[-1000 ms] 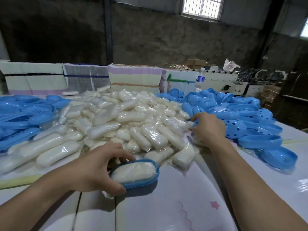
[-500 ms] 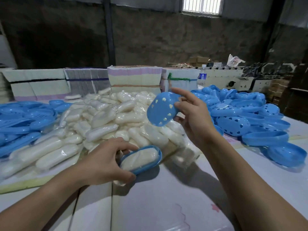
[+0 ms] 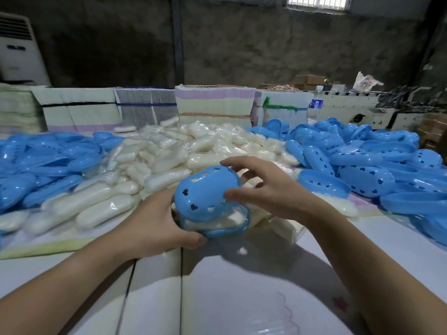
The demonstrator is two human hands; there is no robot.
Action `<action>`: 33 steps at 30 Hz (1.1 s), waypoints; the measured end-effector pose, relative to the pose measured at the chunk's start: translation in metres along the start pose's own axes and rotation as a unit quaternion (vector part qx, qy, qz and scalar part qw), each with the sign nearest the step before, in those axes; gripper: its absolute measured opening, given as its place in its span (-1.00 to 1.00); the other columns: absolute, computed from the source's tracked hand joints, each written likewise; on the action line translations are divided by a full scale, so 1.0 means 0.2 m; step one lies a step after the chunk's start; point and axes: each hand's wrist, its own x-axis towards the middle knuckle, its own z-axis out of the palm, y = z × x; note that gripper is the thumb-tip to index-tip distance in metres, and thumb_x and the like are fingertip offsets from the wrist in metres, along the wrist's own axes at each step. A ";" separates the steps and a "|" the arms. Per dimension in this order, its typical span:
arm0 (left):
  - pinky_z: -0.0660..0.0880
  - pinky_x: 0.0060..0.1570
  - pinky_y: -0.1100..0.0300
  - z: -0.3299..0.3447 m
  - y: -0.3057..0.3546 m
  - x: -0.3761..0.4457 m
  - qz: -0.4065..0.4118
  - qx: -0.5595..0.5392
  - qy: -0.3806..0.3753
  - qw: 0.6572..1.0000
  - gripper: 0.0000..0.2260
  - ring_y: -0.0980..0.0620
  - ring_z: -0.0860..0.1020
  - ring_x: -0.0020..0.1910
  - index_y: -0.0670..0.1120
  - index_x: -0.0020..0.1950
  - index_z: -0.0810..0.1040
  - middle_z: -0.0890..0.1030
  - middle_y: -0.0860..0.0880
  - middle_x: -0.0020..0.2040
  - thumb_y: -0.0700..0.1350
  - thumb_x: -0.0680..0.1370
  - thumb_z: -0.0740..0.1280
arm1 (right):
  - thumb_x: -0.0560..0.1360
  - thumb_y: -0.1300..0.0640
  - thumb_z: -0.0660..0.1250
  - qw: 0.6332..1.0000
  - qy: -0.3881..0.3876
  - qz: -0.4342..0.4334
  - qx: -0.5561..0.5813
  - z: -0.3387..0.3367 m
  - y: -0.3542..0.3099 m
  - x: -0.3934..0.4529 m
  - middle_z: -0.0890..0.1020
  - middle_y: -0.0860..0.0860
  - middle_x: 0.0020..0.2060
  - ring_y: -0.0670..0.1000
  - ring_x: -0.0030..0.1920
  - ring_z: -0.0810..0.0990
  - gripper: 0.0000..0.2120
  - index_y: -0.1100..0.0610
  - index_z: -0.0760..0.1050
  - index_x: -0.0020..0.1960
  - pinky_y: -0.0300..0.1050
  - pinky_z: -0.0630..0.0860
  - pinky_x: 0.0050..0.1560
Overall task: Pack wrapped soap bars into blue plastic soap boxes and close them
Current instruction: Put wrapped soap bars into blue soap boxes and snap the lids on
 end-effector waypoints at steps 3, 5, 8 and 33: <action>0.63 0.01 -0.03 0.00 0.01 0.00 0.000 0.005 0.026 1.000 -0.43 0.08 0.68 -0.05 0.13 0.05 0.63 0.72 0.14 -0.09 0.11 0.03 0.48 | 0.39 0.08 0.54 0.994 -0.057 -0.066 -0.068 0.01 0.00 -0.02 0.45 -0.17 0.28 -0.22 0.20 0.41 -0.32 -0.08 0.35 0.43 -0.43 0.34 0.13; 0.63 0.01 -0.06 0.01 0.02 0.00 -0.003 0.007 0.025 1.000 -0.44 0.07 0.67 -0.04 0.15 0.04 0.61 0.71 0.13 -0.07 0.09 0.03 0.48 | 0.38 0.12 0.56 0.985 -0.083 -0.116 -0.093 0.03 0.00 -0.02 0.41 -0.13 0.35 -0.25 0.31 0.32 -0.27 0.00 0.32 0.46 -0.44 0.23 0.28; 0.59 -0.16 0.30 0.04 0.03 -0.01 0.026 0.016 0.009 0.999 -0.42 0.28 0.63 -0.06 0.21 0.04 0.55 0.67 0.29 -0.05 -0.10 0.08 0.59 | 0.37 0.13 0.56 0.980 -0.092 -0.136 -0.111 0.05 -0.03 -0.02 0.39 -0.14 0.39 -0.18 0.37 0.27 -0.26 -0.02 0.32 0.46 -0.32 0.18 0.38; 0.62 -0.15 0.24 -0.02 0.06 -0.01 -0.051 -0.278 0.022 0.959 -0.56 0.00 0.67 -0.17 -0.10 0.16 0.67 0.74 -0.16 -0.05 -0.32 0.29 0.50 | 0.40 0.13 0.54 0.988 -0.061 -0.136 -0.050 0.09 -0.03 -0.02 0.46 -0.05 0.34 -0.10 0.33 0.44 -0.17 0.02 0.19 0.54 -0.12 0.40 0.34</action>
